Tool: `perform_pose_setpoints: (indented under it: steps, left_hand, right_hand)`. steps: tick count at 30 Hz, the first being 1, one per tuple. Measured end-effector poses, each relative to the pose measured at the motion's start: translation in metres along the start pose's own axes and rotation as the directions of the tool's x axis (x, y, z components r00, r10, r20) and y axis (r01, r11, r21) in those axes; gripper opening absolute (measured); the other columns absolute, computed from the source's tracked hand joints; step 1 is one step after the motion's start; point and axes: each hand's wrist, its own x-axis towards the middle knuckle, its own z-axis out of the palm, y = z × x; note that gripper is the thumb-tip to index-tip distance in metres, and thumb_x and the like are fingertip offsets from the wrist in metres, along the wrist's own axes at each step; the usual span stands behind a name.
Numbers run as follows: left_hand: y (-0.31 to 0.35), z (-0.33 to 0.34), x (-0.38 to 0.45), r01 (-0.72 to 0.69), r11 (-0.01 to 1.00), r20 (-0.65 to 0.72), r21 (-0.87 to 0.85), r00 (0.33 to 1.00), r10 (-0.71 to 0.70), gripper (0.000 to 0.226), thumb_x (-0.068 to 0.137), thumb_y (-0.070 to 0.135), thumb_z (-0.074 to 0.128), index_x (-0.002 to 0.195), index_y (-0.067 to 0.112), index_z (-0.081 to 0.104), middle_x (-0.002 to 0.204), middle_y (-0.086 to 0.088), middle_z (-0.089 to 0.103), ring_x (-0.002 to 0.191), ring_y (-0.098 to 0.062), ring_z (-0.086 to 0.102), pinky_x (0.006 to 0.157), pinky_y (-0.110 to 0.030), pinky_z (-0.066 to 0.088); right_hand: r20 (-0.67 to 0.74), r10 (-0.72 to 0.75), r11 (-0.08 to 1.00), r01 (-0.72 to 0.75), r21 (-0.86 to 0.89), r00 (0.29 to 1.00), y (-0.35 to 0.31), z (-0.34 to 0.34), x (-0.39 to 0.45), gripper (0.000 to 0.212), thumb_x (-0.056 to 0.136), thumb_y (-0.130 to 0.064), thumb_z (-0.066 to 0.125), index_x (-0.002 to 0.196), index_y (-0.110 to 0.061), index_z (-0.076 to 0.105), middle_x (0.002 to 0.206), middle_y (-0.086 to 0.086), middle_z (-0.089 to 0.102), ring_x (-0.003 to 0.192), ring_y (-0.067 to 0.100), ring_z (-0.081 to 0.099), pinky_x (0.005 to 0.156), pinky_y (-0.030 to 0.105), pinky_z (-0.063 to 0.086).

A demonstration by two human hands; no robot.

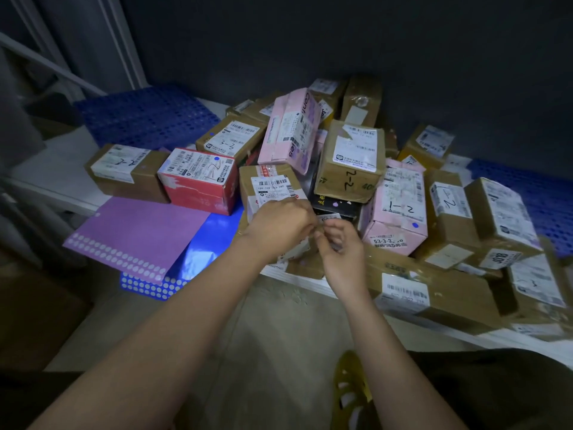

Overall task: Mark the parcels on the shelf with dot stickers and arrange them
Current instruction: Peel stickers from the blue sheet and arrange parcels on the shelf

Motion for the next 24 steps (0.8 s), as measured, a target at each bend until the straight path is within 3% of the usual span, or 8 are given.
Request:
perform_pose_setpoints:
  steps: [6, 10, 12, 14, 16, 19, 21, 24]
  left_hand:
    - [0.001, 0.012, -0.025, 0.004, 0.998, -0.015, 0.066, 1.0, -0.003, 0.034, 0.097, 0.034, 0.042, 0.126, 0.026, 0.059, 0.132, 0.008, 0.049, 0.117, -0.019, 0.049, 0.082, -0.035, 0.044]
    - [0.002, 0.021, -0.038, -0.055, 0.953, -0.082, 0.298, 0.993, 0.083, 0.034, 0.079, 0.035, 0.057, 0.107, 0.023, 0.071, 0.105, 0.005, 0.067, 0.087, -0.017, 0.066, 0.063, -0.031, 0.046]
    - [0.001, 0.026, -0.042, -0.043, 0.934, -0.087, 0.355, 0.993, 0.078, 0.048, 0.069, 0.03, 0.072, 0.116, 0.022, 0.067, 0.111, 0.003, 0.066, 0.095, -0.017, 0.065, 0.07, -0.033, 0.048]
    - [-0.002, 0.028, -0.045, -0.04, 0.972, -0.088, 0.233, 0.994, 0.062, 0.056, 0.081, 0.022, 0.066, 0.135, 0.023, 0.052, 0.132, 0.001, 0.055, 0.119, -0.022, 0.053, 0.091, -0.035, 0.039]
    - [-0.006, 0.027, -0.043, -0.016, 0.994, -0.153, -0.107, 0.988, -0.001, 0.044, 0.091, 0.015, 0.057, 0.135, 0.022, 0.053, 0.139, -0.002, 0.051, 0.128, -0.023, 0.045, 0.098, -0.023, 0.023]
    - [-0.006, 0.021, -0.045, 0.074, 0.795, -0.151, -0.602, 0.967, -0.204, 0.03, 0.087, 0.013, 0.066, 0.117, 0.01, 0.067, 0.122, -0.002, 0.062, 0.119, -0.018, 0.054, 0.104, -0.02, 0.033]
    - [-0.009, 0.021, -0.048, 0.108, 0.712, -0.198, -0.694, 0.922, -0.333, 0.027, 0.086, 0.014, 0.068, 0.112, 0.009, 0.069, 0.114, 0.004, 0.059, 0.114, -0.017, 0.056, 0.101, -0.026, 0.042]
    - [-0.018, 0.02, -0.051, 0.207, 0.691, -0.237, -0.693, 0.839, -0.49, 0.028, 0.086, 0.014, 0.066, 0.114, 0.011, 0.067, 0.117, 0.002, 0.052, 0.114, -0.021, 0.052, 0.101, -0.033, 0.042]
  right_hand:
    - [0.019, 0.051, 0.999, -0.051, 0.006, 0.998, -0.002, -0.002, 0.003, 0.025, 0.089, 0.0, 0.062, 0.097, -0.022, 0.054, 0.092, -0.006, 0.062, 0.088, -0.002, 0.059, 0.075, 0.004, 0.042]
    - [0.02, 0.084, 0.996, -0.083, -0.04, 0.996, -0.005, -0.003, 0.003, 0.02, 0.091, 0.0, 0.058, 0.101, -0.017, 0.055, 0.093, -0.006, 0.061, 0.087, -0.003, 0.057, 0.075, 0.004, 0.043]
    - [0.033, 0.109, 0.991, -0.106, -0.083, 0.994, -0.008, -0.005, 0.003, 0.021, 0.092, 0.0, 0.053, 0.104, -0.017, 0.056, 0.096, -0.005, 0.061, 0.089, 0.001, 0.058, 0.08, 0.011, 0.046]
    - [0.05, 0.117, 0.987, -0.11, -0.12, 0.992, -0.01, -0.007, 0.001, 0.021, 0.093, 0.0, 0.051, 0.104, -0.017, 0.056, 0.096, -0.005, 0.061, 0.09, 0.005, 0.059, 0.081, 0.015, 0.046]
    - [0.057, 0.113, 0.984, -0.103, -0.147, 0.992, -0.013, -0.007, -0.003, 0.02, 0.093, -0.001, 0.051, 0.103, -0.017, 0.056, 0.092, -0.007, 0.06, 0.085, 0.002, 0.057, 0.073, 0.007, 0.042]
    - [0.037, 0.093, 0.98, -0.085, -0.177, 0.995, -0.019, -0.006, -0.008, 0.018, 0.092, -0.004, 0.054, 0.102, -0.018, 0.055, 0.092, -0.011, 0.058, 0.085, 0.005, 0.056, 0.07, 0.004, 0.043]
    - [0.03, 0.062, 0.965, -0.053, -0.257, 0.998, -0.022, -0.002, -0.009, 0.02, 0.09, -0.012, 0.059, 0.107, -0.021, 0.056, 0.105, -0.006, 0.059, 0.095, 0.01, 0.057, 0.084, 0.017, 0.046]
    - [0.077, 0.025, 0.901, 0.011, -0.434, 0.997, -0.028, 0.002, -0.006, 0.04, 0.085, -0.024, 0.063, 0.123, -0.023, 0.053, 0.126, -0.001, 0.049, 0.113, 0.017, 0.049, 0.098, 0.034, 0.041]
